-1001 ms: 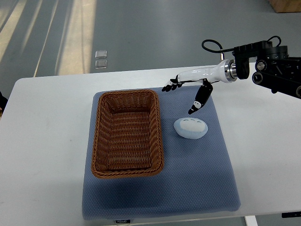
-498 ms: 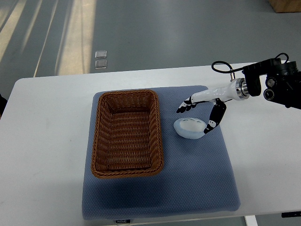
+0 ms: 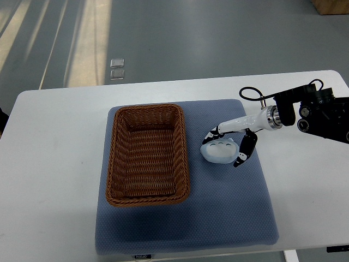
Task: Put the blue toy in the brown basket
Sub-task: 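Close the right hand's fingers around the white-blue plush toy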
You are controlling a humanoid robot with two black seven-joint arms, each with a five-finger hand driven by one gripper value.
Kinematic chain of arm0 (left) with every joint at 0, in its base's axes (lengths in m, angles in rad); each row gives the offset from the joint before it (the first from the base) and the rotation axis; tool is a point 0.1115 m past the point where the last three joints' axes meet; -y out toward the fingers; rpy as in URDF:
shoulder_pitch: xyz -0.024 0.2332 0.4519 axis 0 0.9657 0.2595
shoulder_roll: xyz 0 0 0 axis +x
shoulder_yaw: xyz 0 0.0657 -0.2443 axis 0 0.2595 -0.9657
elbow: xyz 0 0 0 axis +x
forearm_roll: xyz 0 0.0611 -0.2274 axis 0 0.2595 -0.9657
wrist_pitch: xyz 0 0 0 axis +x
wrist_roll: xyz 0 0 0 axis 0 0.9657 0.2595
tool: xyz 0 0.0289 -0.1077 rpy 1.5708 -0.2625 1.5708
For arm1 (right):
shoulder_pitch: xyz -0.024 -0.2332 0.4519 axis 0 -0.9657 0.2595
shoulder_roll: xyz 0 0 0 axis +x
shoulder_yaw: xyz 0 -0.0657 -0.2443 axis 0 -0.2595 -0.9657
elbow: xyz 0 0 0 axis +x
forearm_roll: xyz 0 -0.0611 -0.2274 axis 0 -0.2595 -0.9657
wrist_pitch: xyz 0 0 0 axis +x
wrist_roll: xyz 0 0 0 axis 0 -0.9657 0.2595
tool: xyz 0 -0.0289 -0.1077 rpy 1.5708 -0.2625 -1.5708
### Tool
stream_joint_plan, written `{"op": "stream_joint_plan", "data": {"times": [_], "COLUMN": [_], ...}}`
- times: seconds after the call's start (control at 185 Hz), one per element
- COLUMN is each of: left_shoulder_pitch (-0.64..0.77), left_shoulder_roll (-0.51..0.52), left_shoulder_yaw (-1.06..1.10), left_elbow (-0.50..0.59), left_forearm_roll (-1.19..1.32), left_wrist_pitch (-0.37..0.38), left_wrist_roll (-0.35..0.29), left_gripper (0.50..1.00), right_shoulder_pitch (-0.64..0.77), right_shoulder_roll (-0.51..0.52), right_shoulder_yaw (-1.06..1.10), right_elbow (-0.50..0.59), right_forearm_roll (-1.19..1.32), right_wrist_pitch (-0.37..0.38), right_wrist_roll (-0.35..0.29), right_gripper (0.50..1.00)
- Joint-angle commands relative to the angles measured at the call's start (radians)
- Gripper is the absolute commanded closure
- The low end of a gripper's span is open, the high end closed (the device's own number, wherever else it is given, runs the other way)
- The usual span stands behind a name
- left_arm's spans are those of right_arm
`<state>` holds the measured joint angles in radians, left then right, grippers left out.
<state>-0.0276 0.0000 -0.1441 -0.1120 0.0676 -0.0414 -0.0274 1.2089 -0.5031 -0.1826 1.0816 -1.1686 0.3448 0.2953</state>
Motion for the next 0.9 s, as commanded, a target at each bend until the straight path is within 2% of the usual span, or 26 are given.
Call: {"op": "stream_joint_plan", "data": {"times": [0.0,0.119,0.178,0.243,0.254,0.281,0.308,0.341,0.892], "left_shoulder_pitch": [0.0,0.0,0.0,0.0,0.0,0.0,0.0,0.0,0.0], "left_shoulder_roll": [0.0,0.0,0.0,0.0,0.0,0.0,0.0,0.0,0.0], "left_shoulder_yaw": [0.0,0.0,0.0,0.0,0.001,0.0,0.0,0.0,0.0], "left_elbow": [0.0,0.0,0.0,0.0,0.0,0.0,0.0,0.0,0.0], "left_forearm_roll": [0.0,0.0,0.0,0.0,0.0,0.0,0.0,0.0,0.001], "left_wrist_pitch": [0.0,0.0,0.0,0.0,0.0,0.0,0.0,0.0,0.0], "left_wrist_roll": [0.0,0.0,0.0,0.0,0.0,0.0,0.0,0.0,0.0], "left_gripper": [0.5,0.5,0.5,0.5,0.5,0.5,0.5,0.5,0.5], "right_shoulder_pitch": [-0.005,-0.003,-0.002,-0.002,-0.002,-0.002,-0.002,-0.002,0.057], "right_shoulder_roll": [0.015,0.017,0.017,0.017,0.017,0.018,0.018,0.018,0.002], "right_shoulder_yaw": [0.002,0.005,0.008,0.008,0.008,0.008,0.008,0.008,0.025], "right_elbow": [-0.019,-0.022,-0.022,-0.022,-0.022,-0.022,-0.022,-0.022,-0.029], "right_forearm_roll": [-0.013,-0.017,-0.02,-0.025,-0.026,-0.026,-0.026,-0.026,-0.014], "right_wrist_pitch": [-0.017,-0.02,-0.02,-0.018,-0.018,-0.018,-0.017,-0.017,-0.014], "right_wrist_roll": [0.001,0.001,0.001,0.001,0.002,0.002,0.002,0.002,0.007], "right_gripper": [0.666,0.718,0.758,0.842,0.875,0.912,0.969,1.0,1.0]}}
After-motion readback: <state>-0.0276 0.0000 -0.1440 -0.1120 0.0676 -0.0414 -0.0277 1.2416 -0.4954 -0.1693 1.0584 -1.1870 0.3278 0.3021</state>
